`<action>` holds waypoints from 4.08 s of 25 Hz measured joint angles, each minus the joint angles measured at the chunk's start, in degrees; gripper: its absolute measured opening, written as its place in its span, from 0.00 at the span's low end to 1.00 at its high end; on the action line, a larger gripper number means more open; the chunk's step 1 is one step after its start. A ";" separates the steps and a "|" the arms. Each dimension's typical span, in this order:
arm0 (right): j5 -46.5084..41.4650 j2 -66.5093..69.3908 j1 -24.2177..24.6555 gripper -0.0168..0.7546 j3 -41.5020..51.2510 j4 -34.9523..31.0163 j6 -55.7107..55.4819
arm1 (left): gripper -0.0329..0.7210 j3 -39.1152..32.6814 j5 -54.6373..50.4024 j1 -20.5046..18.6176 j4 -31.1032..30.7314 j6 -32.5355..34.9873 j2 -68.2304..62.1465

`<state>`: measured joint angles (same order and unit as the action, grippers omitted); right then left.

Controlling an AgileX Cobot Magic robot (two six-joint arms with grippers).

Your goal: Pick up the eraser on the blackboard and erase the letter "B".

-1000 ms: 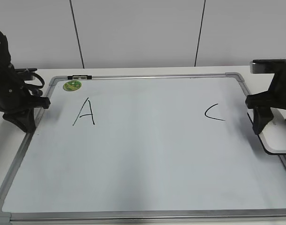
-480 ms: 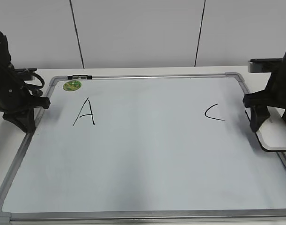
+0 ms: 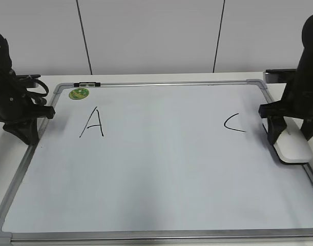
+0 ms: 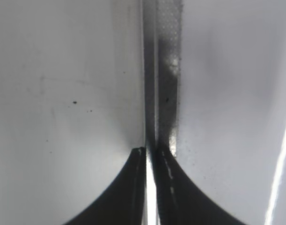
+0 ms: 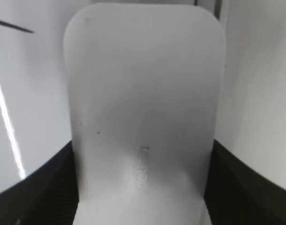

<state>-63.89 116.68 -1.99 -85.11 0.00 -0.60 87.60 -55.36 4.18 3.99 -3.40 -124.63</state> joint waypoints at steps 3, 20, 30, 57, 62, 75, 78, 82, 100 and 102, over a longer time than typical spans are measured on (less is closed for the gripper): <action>-1.75 2.13 0.00 0.70 -3.88 0.00 0.00 | 0.10 0.00 0.00 0.00 0.00 0.00 0.00; -5.01 7.38 0.04 0.71 -8.69 0.00 0.00 | 0.10 0.04 0.00 0.00 0.00 0.09 0.00; -5.16 8.46 0.04 0.86 -9.10 0.00 0.00 | 0.10 0.04 0.00 0.00 0.00 0.09 0.00; -5.82 3.63 0.04 0.82 -16.95 0.53 -1.25 | 0.51 -0.07 -0.87 0.00 -1.74 0.34 2.20; -5.95 3.61 0.04 0.77 -16.95 0.86 -1.49 | 0.54 -0.07 -2.50 0.00 -1.76 0.34 4.56; -5.95 1.80 0.04 0.77 -16.54 -0.97 -2.33 | 0.54 -0.07 -9.43 0.00 -1.65 0.34 10.00; -5.95 -0.77 0.04 0.77 -13.84 -1.01 -2.33 | 0.54 -0.07 -9.41 0.00 -1.56 0.34 12.15; -6.05 -5.55 0.04 0.77 -8.51 -1.62 -2.45 | 0.54 -0.29 -9.41 0.00 -1.68 0.34 16.83; 3.44 -25.73 -10.53 0.77 13.97 -2.37 -2.88 | 0.54 -24.67 -5.30 0.00 -1.68 0.34 46.80; 3.56 -26.59 -10.94 0.77 15.62 -2.37 -2.88 | 0.54 -28.27 -4.02 0.00 -1.68 0.34 51.24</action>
<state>-60.34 90.09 -12.93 -69.49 -2.37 -3.48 59.33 -59.38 4.18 2.31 -3.06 -73.39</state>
